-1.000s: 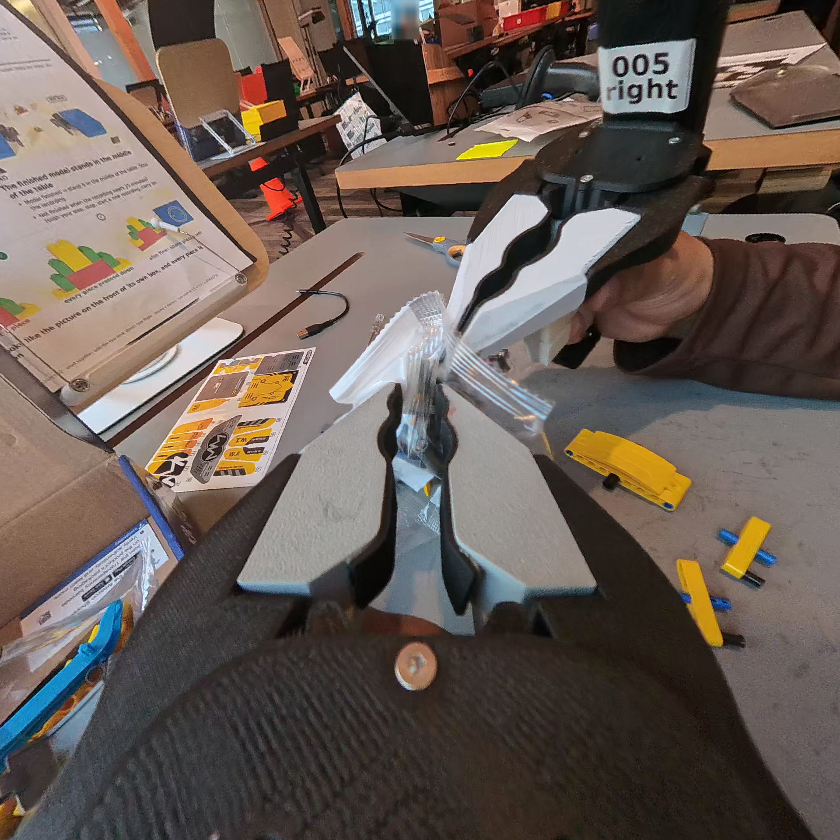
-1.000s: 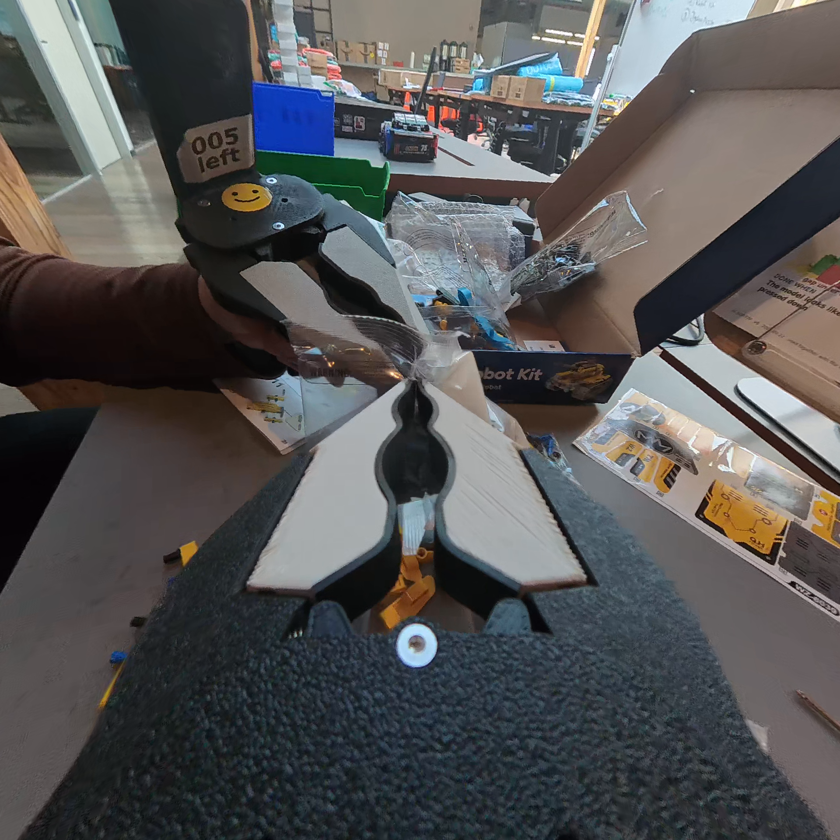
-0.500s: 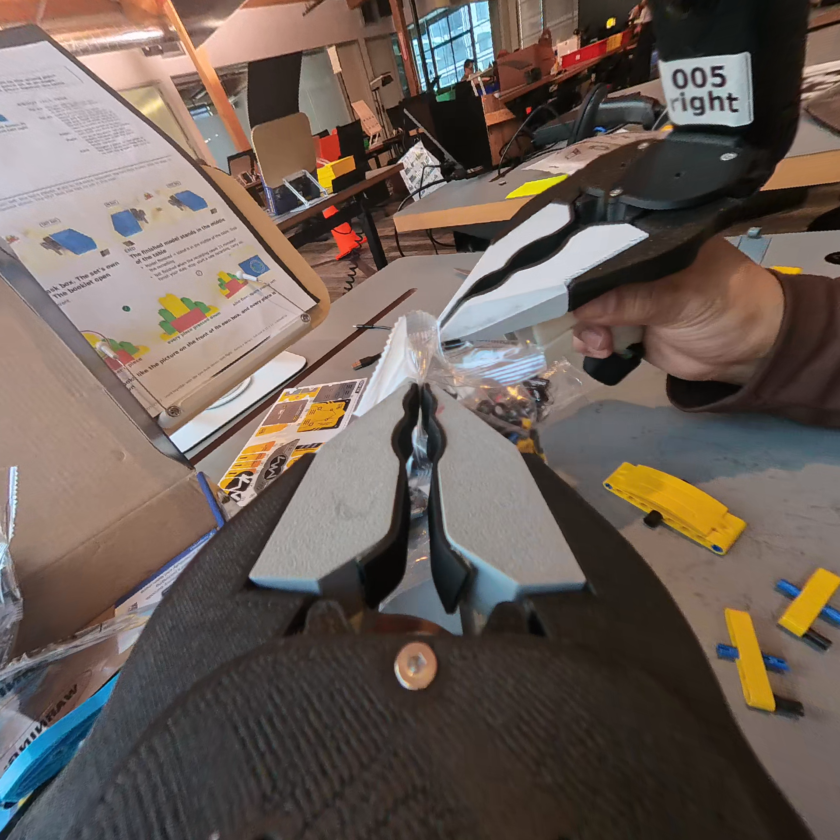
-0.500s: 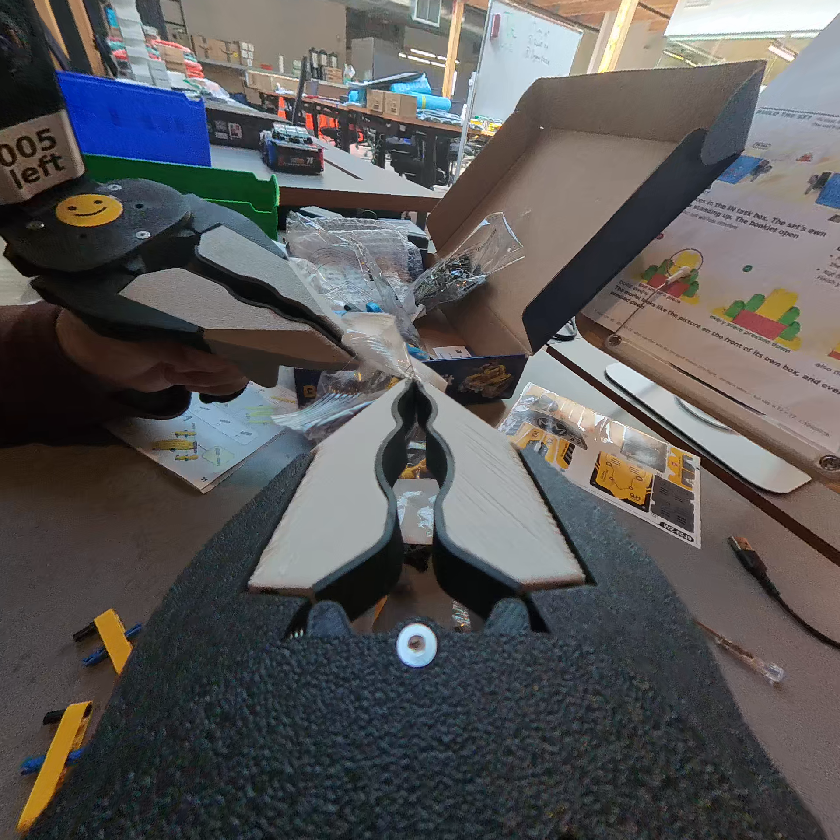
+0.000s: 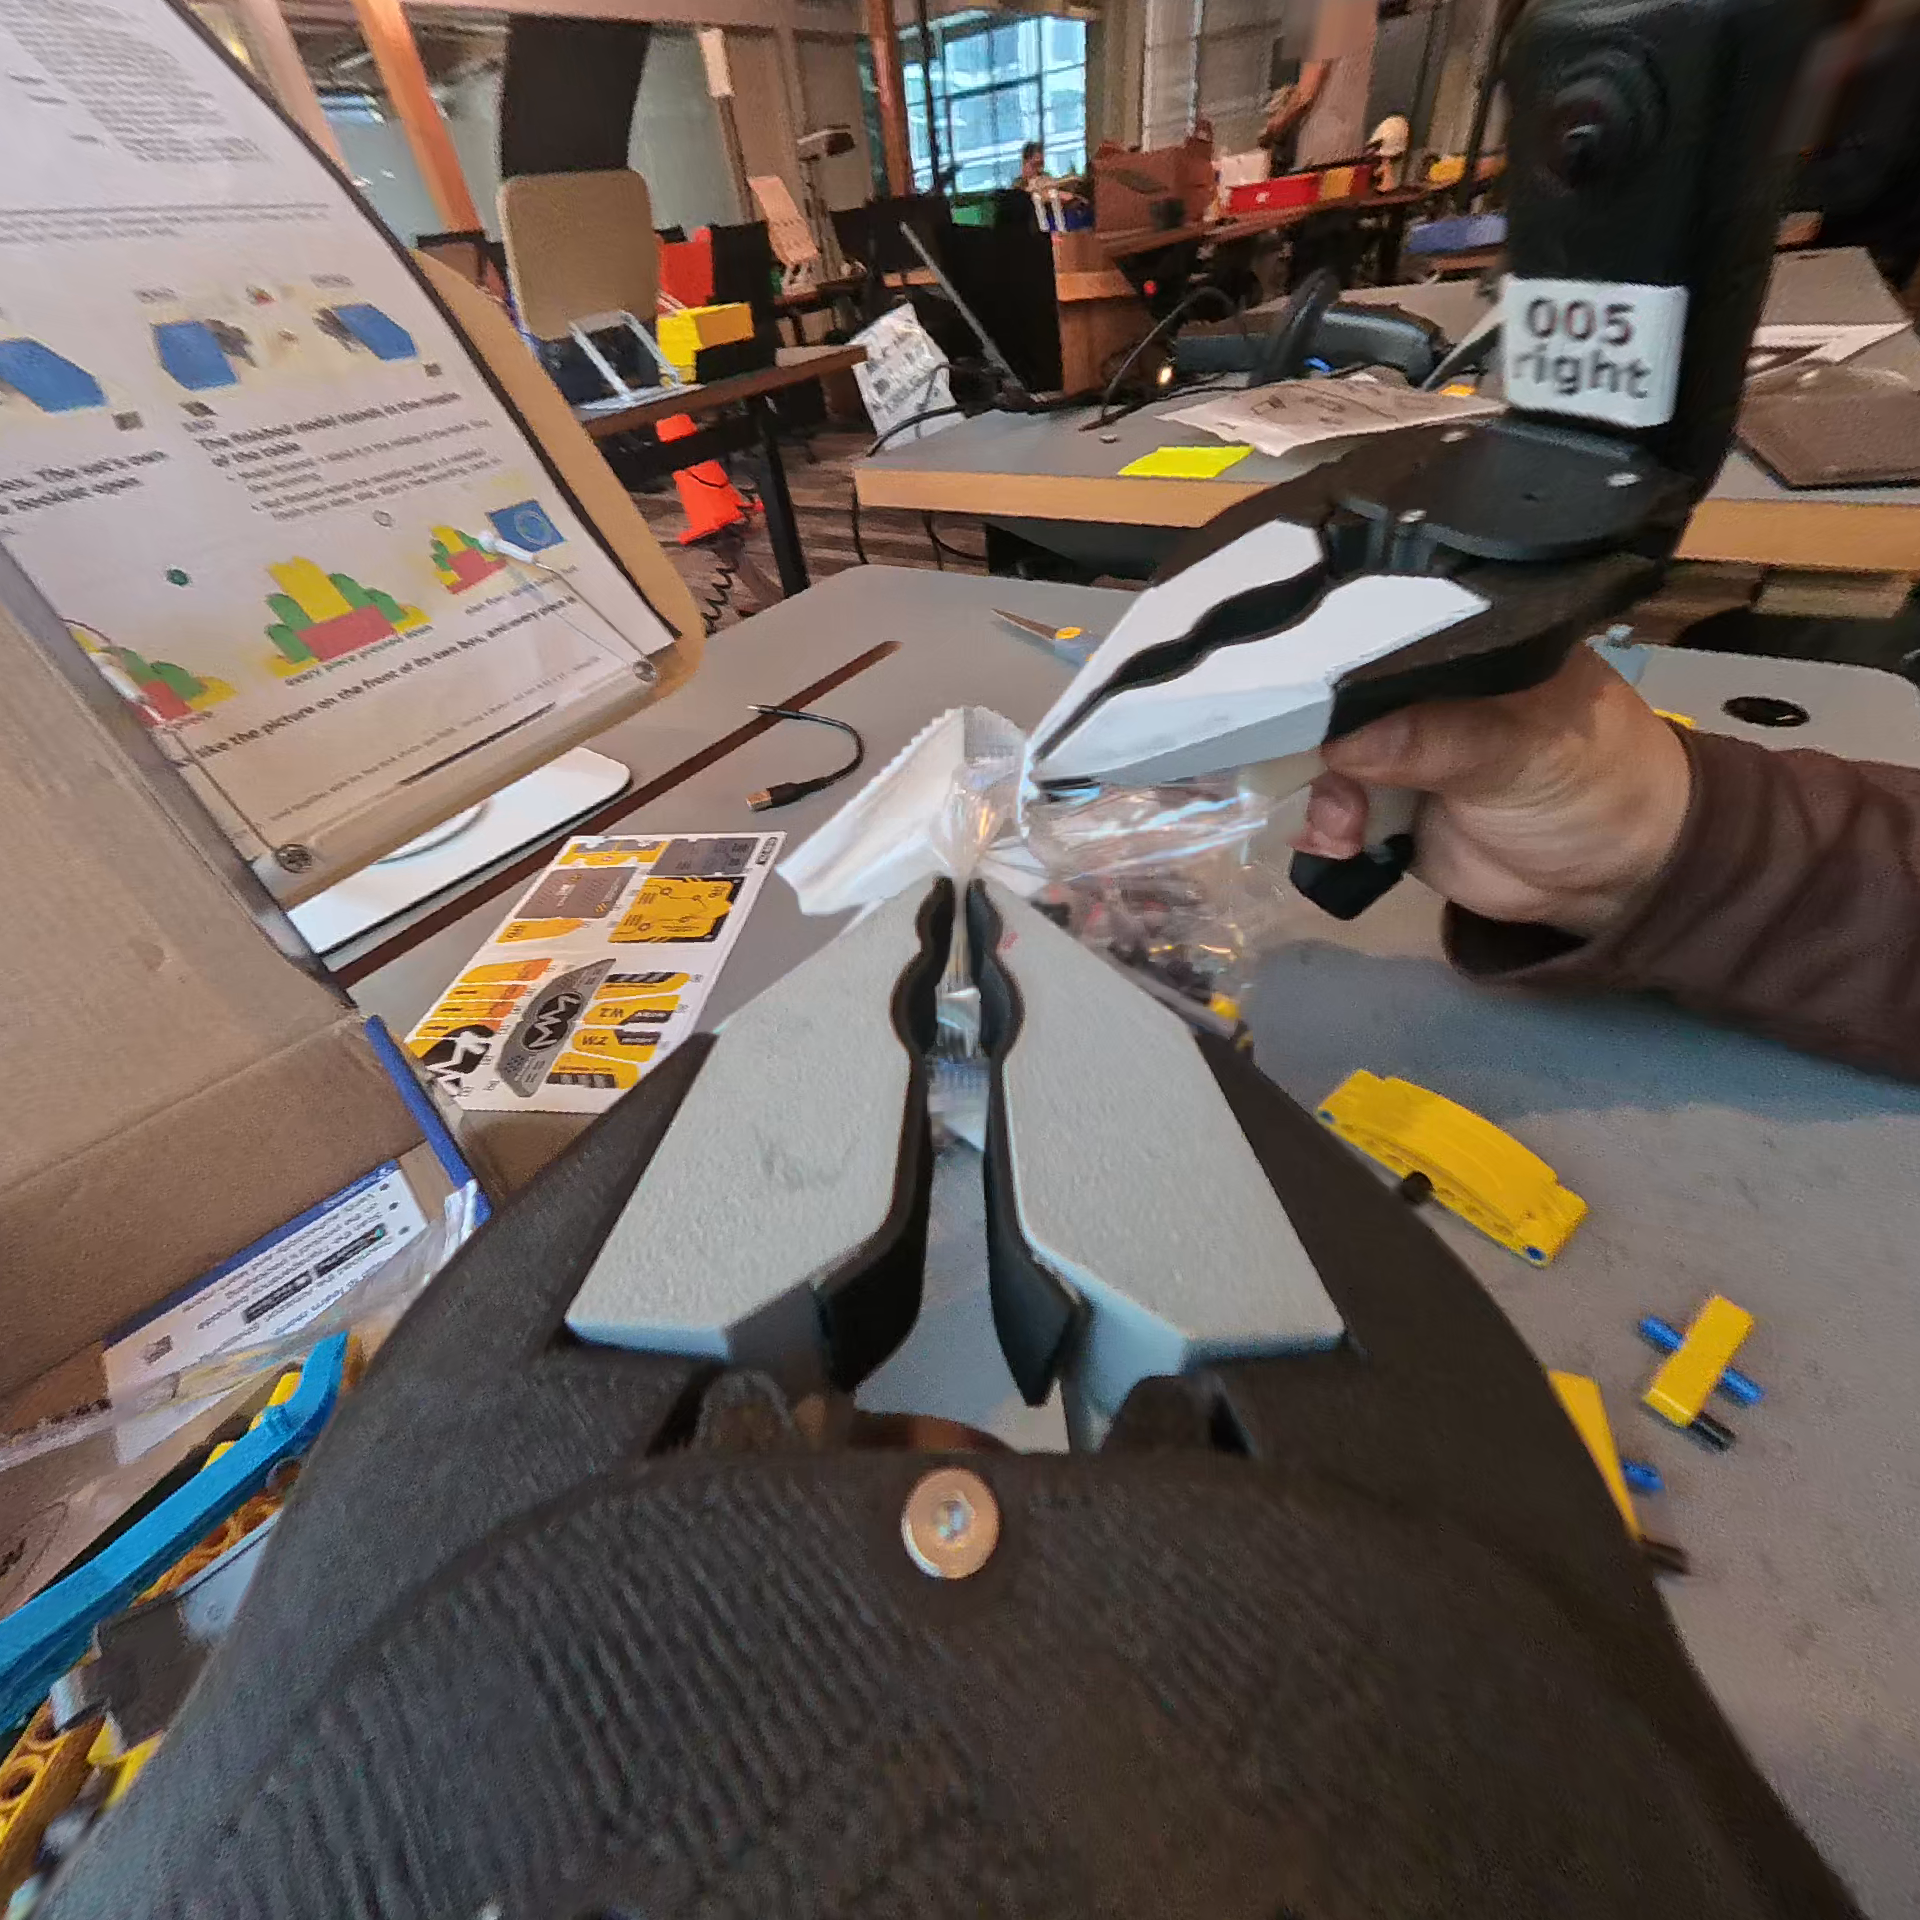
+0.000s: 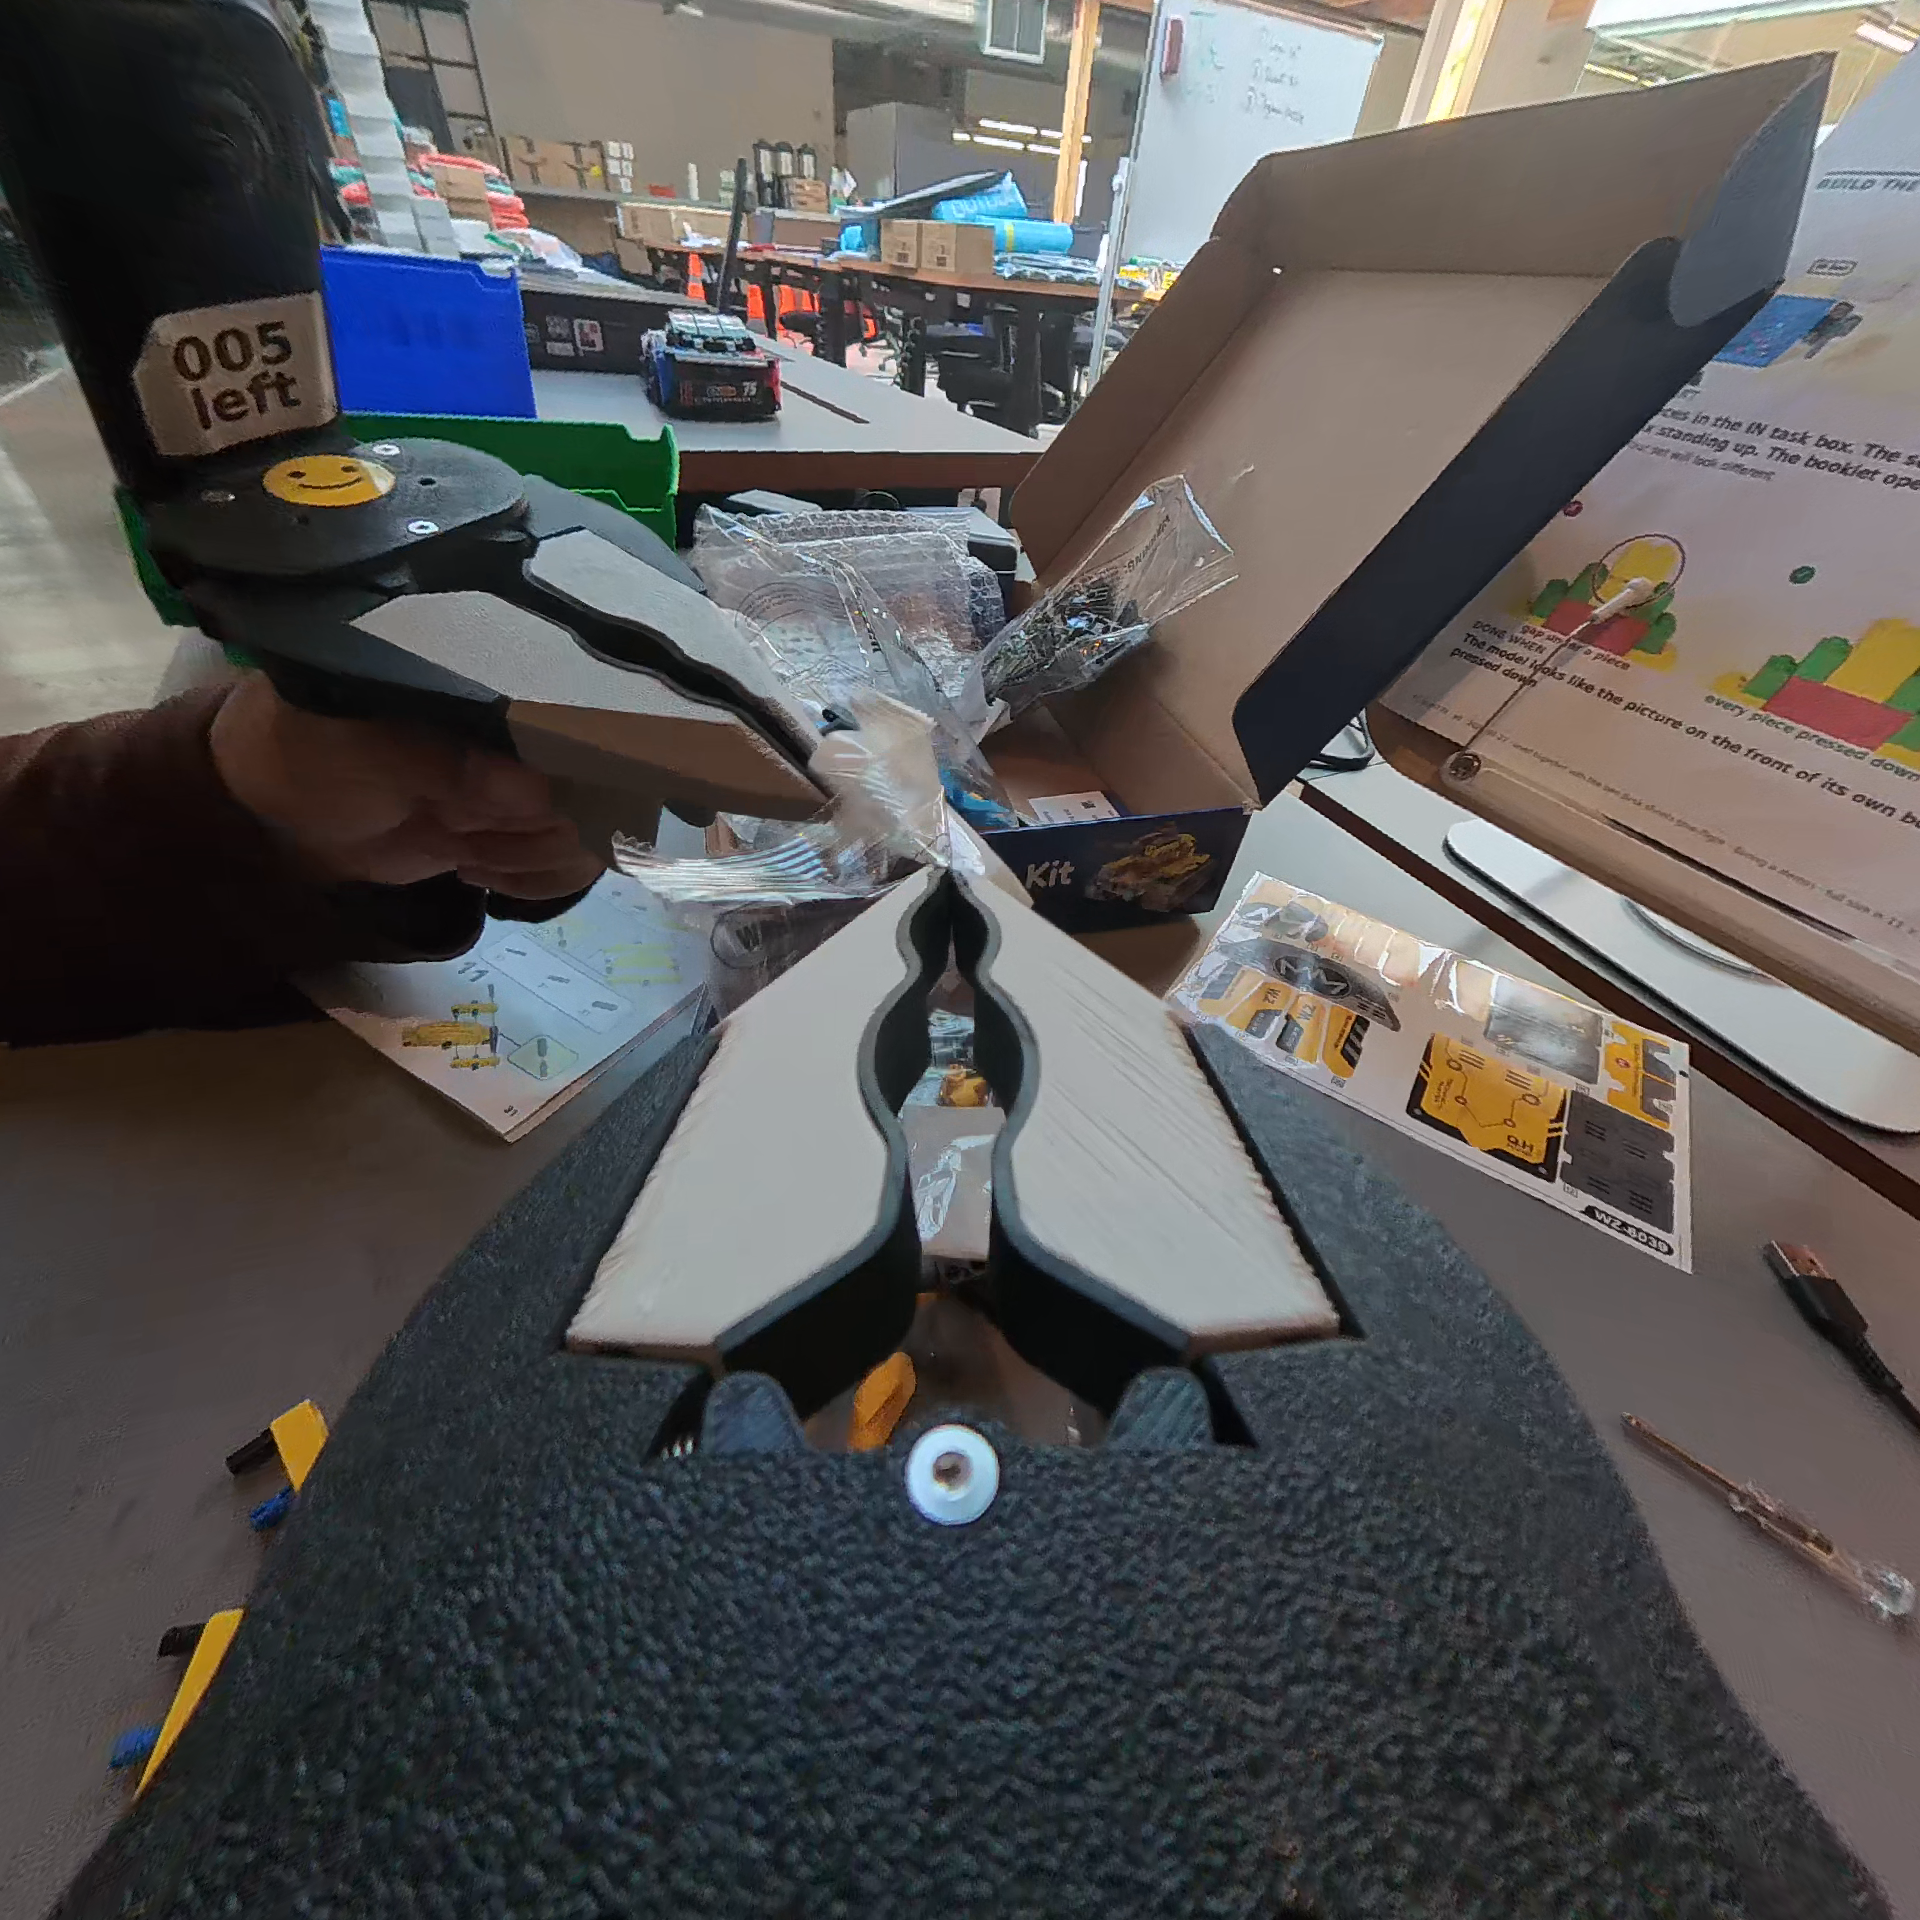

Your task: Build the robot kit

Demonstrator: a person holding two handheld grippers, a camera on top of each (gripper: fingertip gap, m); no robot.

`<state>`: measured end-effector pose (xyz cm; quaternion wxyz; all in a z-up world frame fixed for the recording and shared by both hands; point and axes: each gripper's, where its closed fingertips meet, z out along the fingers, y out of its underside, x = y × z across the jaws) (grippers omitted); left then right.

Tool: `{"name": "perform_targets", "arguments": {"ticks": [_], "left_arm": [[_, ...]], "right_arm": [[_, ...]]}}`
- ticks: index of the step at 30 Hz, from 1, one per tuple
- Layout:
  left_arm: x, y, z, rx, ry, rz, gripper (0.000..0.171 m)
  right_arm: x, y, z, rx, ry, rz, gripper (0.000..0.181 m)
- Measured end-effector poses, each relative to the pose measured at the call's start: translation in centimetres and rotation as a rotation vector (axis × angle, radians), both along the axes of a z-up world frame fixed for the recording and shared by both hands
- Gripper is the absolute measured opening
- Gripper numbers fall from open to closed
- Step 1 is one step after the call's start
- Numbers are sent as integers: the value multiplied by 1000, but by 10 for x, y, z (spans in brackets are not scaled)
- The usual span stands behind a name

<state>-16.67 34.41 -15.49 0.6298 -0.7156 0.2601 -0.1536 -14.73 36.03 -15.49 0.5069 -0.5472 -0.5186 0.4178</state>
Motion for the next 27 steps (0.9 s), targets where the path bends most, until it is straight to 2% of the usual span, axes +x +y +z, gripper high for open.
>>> {"name": "perform_targets", "arguments": {"ticks": [4,7,9,13,18,23,27], "left_arm": [[-13,6,4,73,51,95,5],[-15,-2,17,93,-6,53,6],[-9,-7,19,81,-20,-2,16],[-9,-3,7,73,63,4,22],[3,-11,3,67,91,-78,17],[5,-8,-9,79,191,-50,13],[9,-14,-8,80,182,-100,13]], "right_arm": [[-3,4,-7,-5,-15,-38,0],[2,8,-8,-22,-10,-47,0],[5,9,-6,-49,8,-31,0],[4,-2,-2,-66,34,53,0],[2,-15,-1,-85,47,141,0],[-2,-36,0,-100,53,256,0],[0,-45,-1,-94,43,319,0]]}}
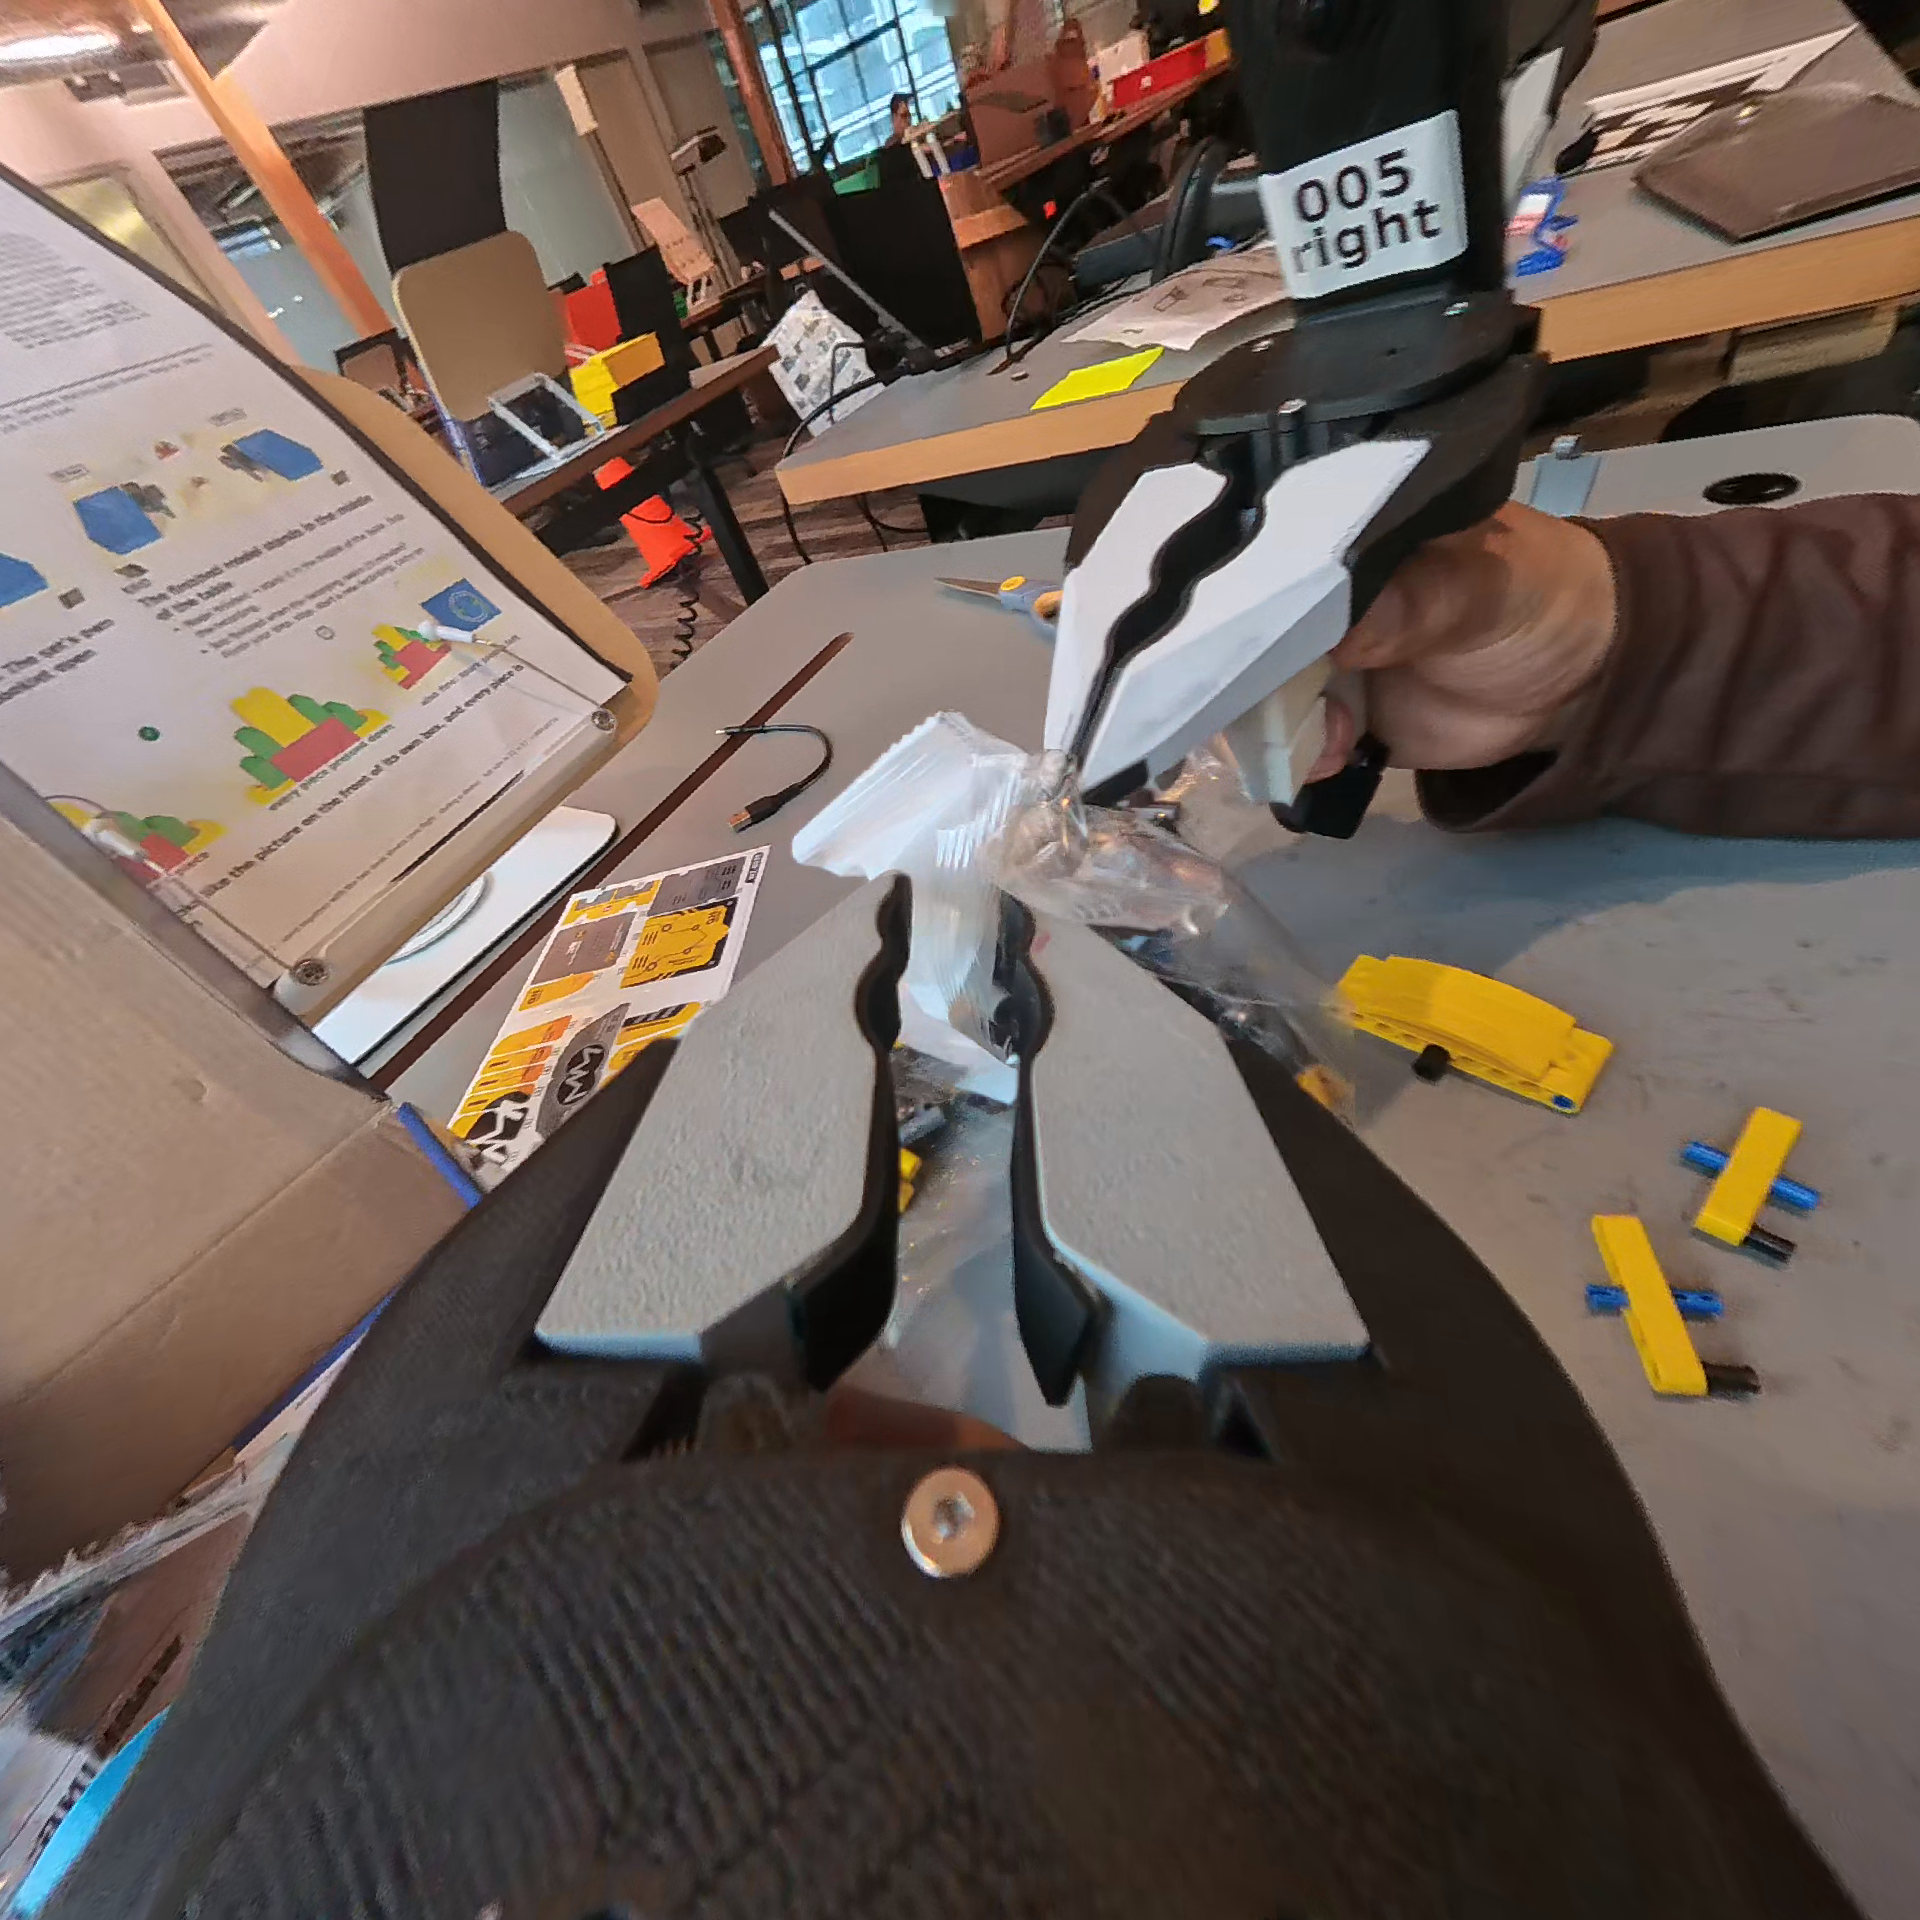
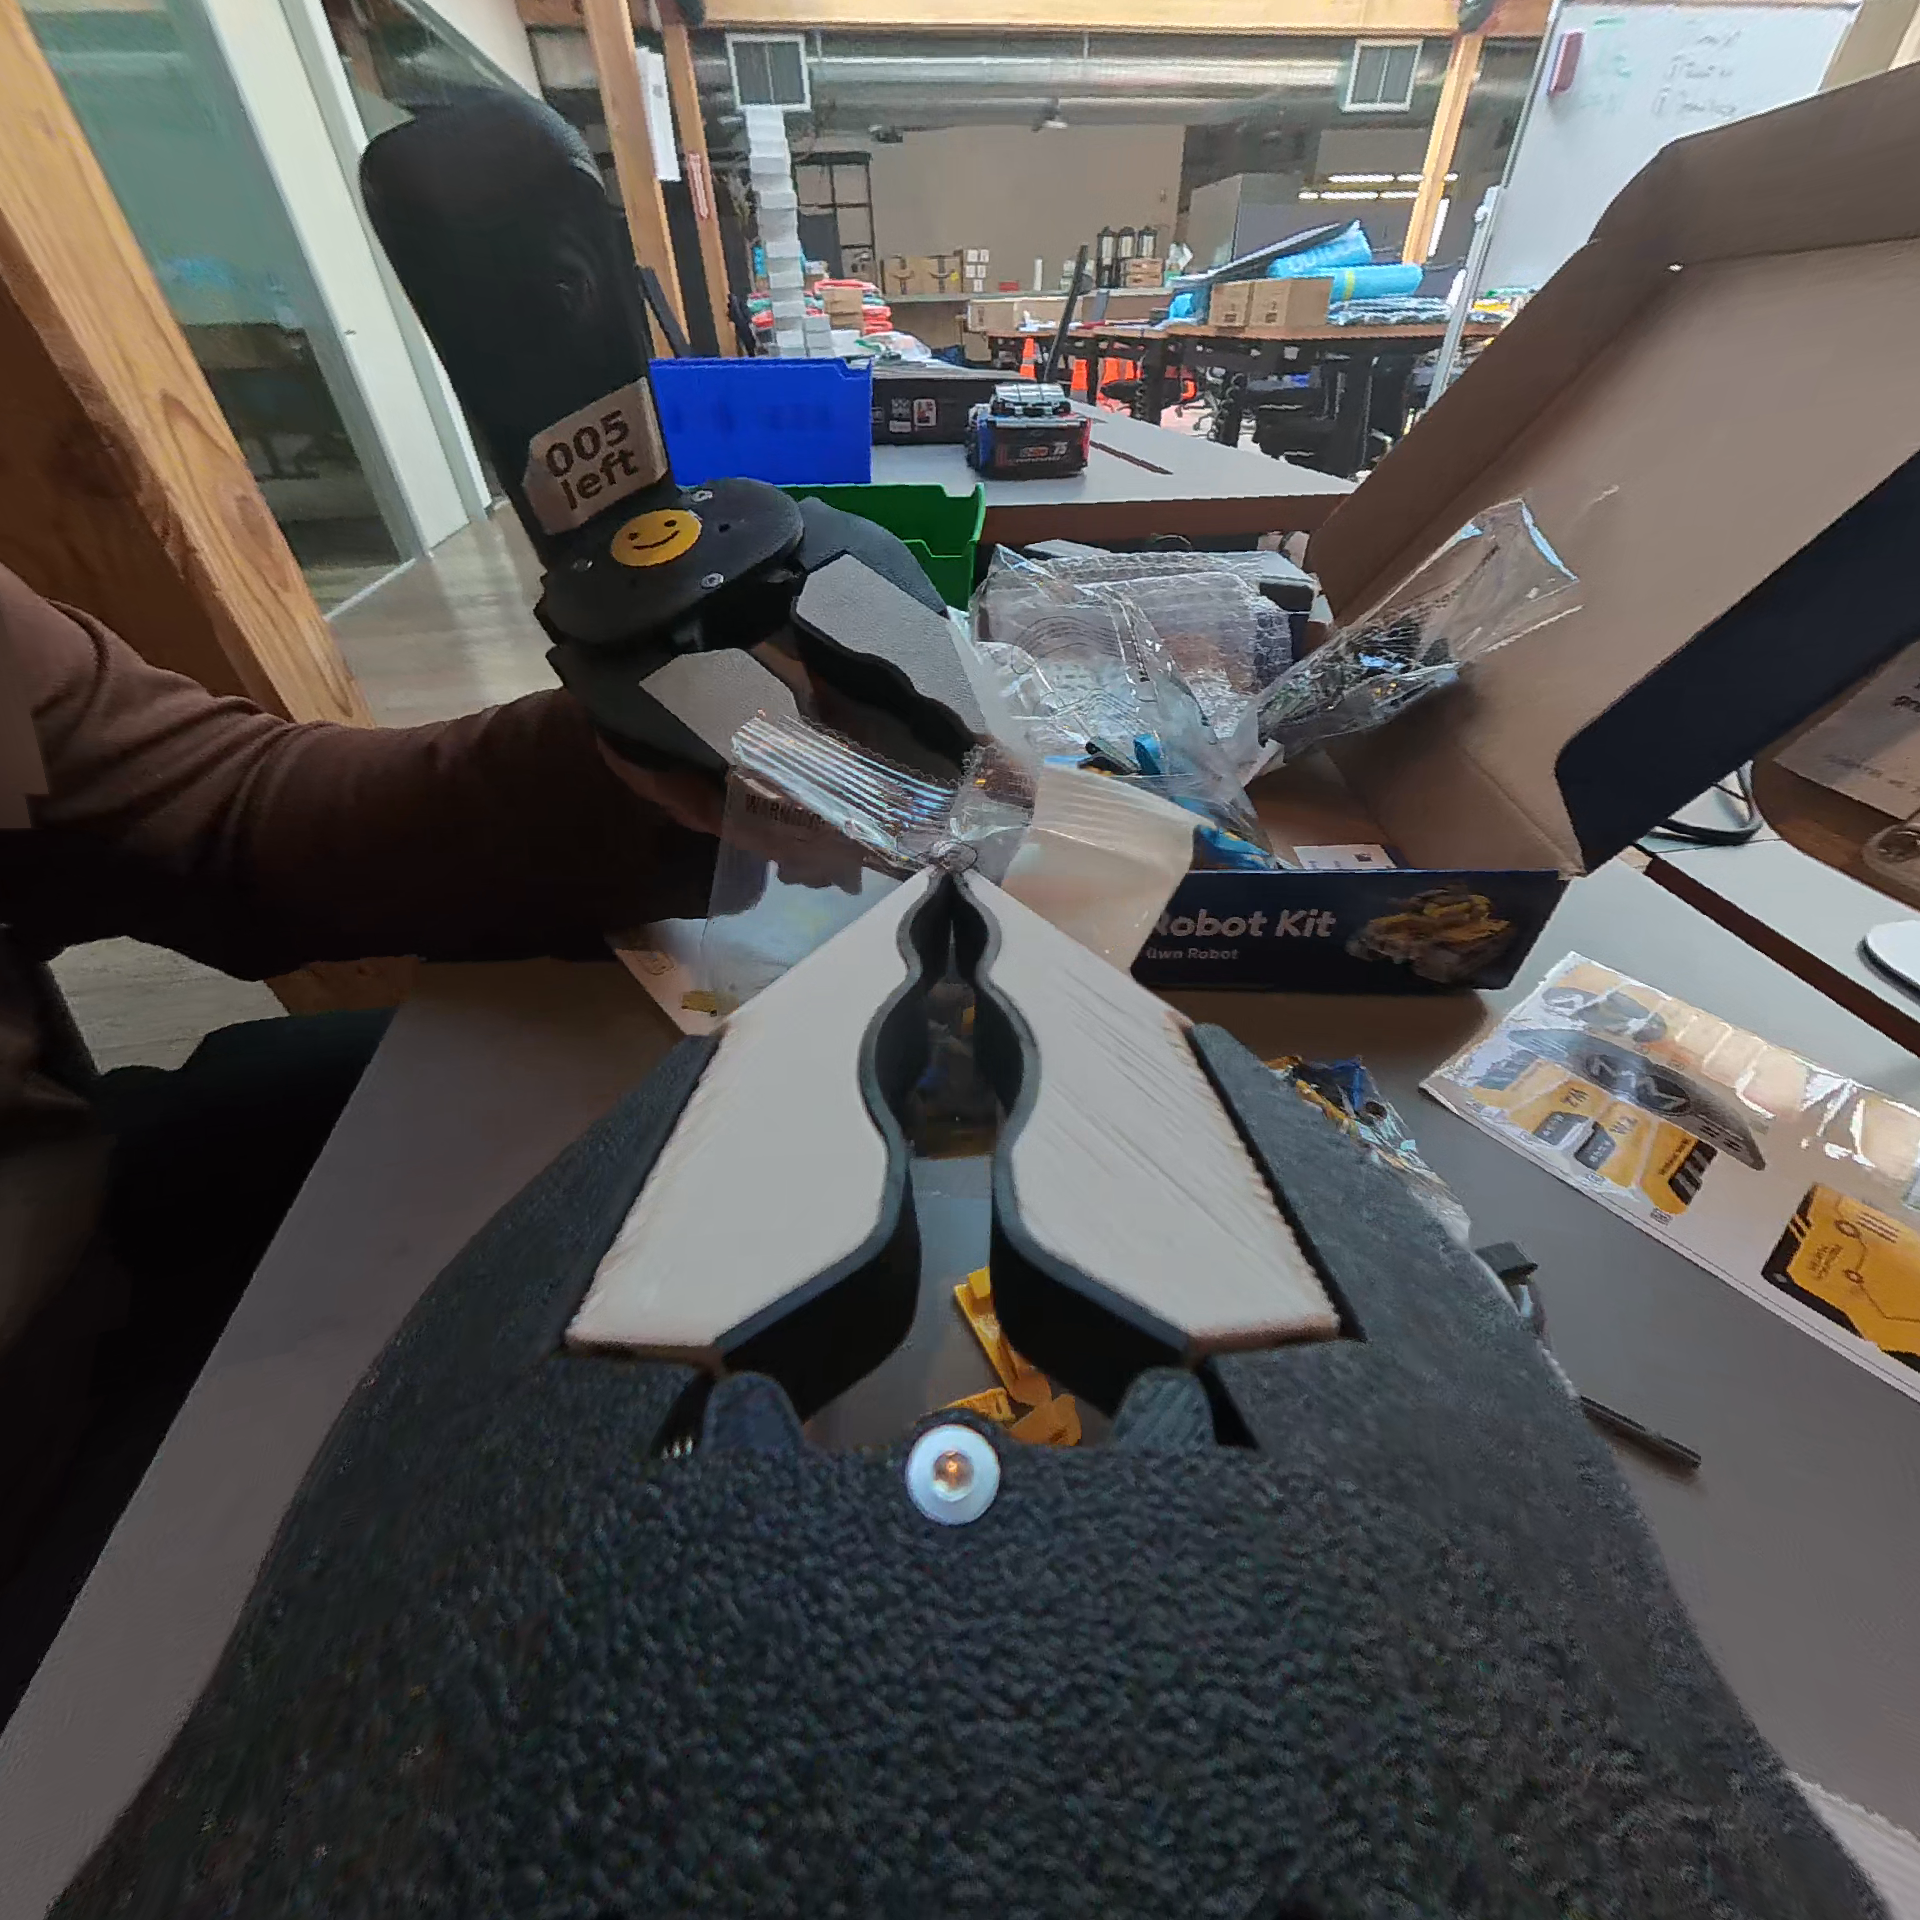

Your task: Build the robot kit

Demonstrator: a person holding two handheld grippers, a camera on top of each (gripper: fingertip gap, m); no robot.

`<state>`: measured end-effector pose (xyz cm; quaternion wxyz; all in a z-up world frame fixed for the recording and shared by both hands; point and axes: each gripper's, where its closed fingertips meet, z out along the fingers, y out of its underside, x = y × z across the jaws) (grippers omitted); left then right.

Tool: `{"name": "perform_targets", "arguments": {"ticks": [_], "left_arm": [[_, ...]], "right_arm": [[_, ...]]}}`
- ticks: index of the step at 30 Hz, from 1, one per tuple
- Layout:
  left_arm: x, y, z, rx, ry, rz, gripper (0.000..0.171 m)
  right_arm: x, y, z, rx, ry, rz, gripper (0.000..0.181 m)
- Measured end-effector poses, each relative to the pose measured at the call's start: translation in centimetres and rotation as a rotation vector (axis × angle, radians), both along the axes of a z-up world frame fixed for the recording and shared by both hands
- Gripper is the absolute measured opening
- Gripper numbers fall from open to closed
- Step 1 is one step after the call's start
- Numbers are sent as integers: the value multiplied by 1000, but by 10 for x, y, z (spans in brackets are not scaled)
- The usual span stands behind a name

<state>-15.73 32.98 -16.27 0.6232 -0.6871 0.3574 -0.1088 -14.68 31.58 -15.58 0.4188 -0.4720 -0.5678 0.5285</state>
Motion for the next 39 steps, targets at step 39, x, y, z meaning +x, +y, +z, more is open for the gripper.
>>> {"name": "perform_targets", "arguments": {"ticks": [39], "left_arm": [[12,-6,-7,-139,-81,-57,0]], "right_arm": [[7,17,-2,127,-71,-129,0]]}}
